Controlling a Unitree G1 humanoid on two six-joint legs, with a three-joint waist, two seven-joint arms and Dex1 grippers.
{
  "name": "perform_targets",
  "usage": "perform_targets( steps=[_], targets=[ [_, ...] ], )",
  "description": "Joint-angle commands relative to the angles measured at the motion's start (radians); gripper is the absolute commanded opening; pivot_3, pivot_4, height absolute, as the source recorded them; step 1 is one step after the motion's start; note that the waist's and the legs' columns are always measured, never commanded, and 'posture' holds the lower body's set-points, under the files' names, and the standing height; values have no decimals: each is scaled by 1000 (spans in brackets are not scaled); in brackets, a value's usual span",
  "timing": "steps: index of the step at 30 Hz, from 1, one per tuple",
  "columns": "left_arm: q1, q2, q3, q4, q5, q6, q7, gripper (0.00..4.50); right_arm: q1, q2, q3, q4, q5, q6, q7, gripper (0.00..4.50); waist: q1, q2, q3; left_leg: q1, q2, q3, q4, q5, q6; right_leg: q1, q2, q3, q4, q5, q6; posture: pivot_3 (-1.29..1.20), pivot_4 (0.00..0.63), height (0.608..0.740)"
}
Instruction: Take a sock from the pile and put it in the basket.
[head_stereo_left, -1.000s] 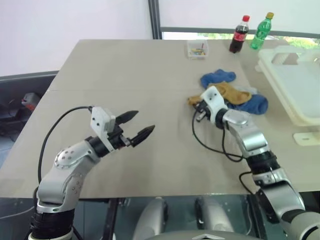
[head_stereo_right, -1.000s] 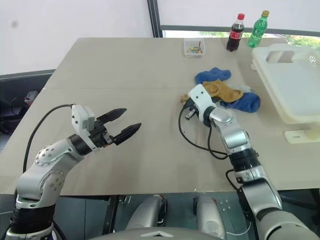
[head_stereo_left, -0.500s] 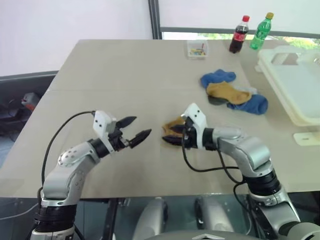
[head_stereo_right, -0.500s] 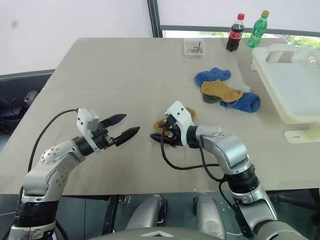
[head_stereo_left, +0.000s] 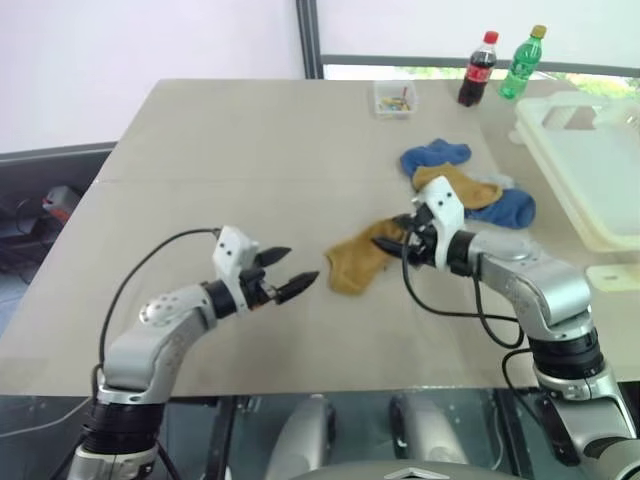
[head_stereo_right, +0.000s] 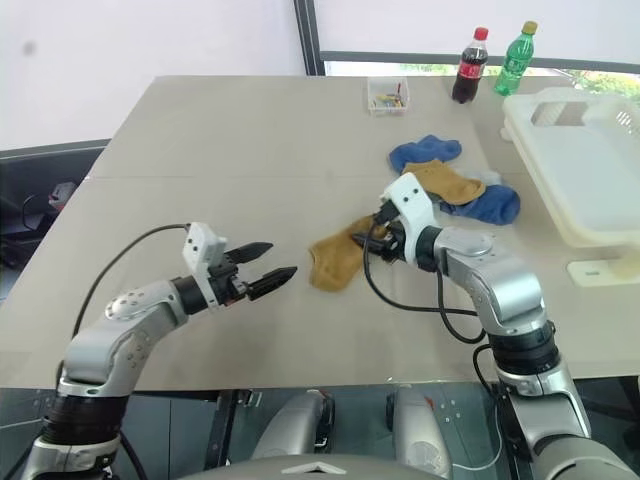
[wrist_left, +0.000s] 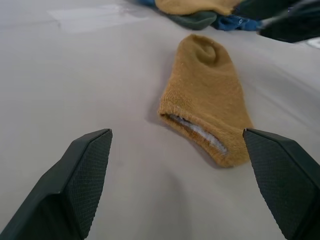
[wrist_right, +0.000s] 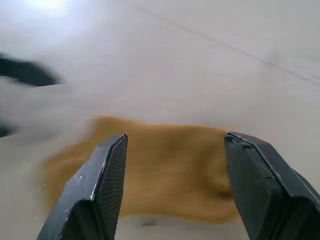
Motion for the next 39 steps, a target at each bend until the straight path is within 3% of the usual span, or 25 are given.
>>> perform_targets(
  steps=[1, 2, 6, 10, 12, 13, 20, 25, 27, 28, 32, 39],
  targets=[
    [-20, -28, -44, -40, 3, 37, 31, 4500, -55, 5, 19, 163, -80, -151, -20, 3131, 0, 0, 0, 0, 0, 0, 0, 0, 0, 0, 0, 0, 0, 0, 0, 0, 150, 740],
    [-21, -39, -55, -39, 5, 47, 43, 4500, -67, 8, 23, 210, -96, -177, -23, 3131, 0, 0, 0, 0, 0, 0, 0, 0, 0, 0, 0, 0, 0, 0, 0, 0, 150, 740],
    [-42, -89, -100, -19, 13, 84, 76, 3319, -79, 10, 49, 319, -132, -246, 15, 1905, 0, 0, 0, 0, 0, 0, 0, 0, 0, 0, 0, 1, 0, 0, 0, 0, 150, 740],
    [-53, -100, -127, 4, 31, 102, 81, 1292, -30, -14, 63, 258, -134, -220, 54, 5, 0, 0, 0, 0, 0, 0, 0, 0, 0, 0, 0, 0, 0, 0, 0, 0, 150, 740],
    [-45, -82, -120, 1, 29, 101, 62, 287, 30, -43, 61, 138, -125, -157, 59, 0, 4, 0, 0, 0, 0, 0, 0, 0, 0, 0, 0, 0, 0, 0, 0, 0, 150, 740],
    [-39, -68, -110, -1, 27, 99, 50, 44, 60, -51, 53, 80, -121, -119, 47, 0, 4, 0, 0, -1, 0, -1, 0, 0, 0, 0, 0, 0, 0, 0, 0, 0, 150, 740],
    [-16, 101, -36, 20, -7, 51, -149, 44, 263, -45, -15, -301, -107, 127, -87, 0, 0, 0, 0, 0, 1, -1, 0, 0, 0, 0, 0, 0, 0, 0, 0, 0, 150, 740],
    [-93, 141, -46, 107, 19, 5, -230, 44, 306, -15, -11, -400, -124, 207, -163, 0, 3, 0, 0, 0, 1, -1, 0, 0, 0, 1, 0, 0, -1, 0, 0, 0, 150, 740],
    [-143, 136, -59, 157, 10, 27, -252, 0, 313, -14, -7, -397, -132, 200, -175, 602, 4, 0, 0, 0, 1, -1, 0, 0, 0, 1, 0, 0, -1, 0, 0, 0, 150, 740],
    [-155, 139, -71, 168, 18, 22, -262, 295, 314, -14, -4, -395, -139, 195, -185, 703, 7, 0, 0, 0, 1, -1, 0, 0, 0, 1, 0, -1, -1, 0, 0, 0, 150, 740],
    [-166, 133, -77, 190, 30, 21, -268, 1519, 330, -17, -32, -449, -127, 187, -197, 1974, 2, 0, 0, -1, 0, 0, 0, 0, 0, 1, 0, -1, -2, 0, 0, 0, 150, 740],
    [-124, 122, -71, 175, 11, 48, -283, 1641, 410, -99, -122, -538, -42, 115, -89, 2021, 2, 0, 0, -1, 1, -1, 0, 0, 0, 1, 0, -1, -2, 0, 0, 0, 150, 740]
  ],
)
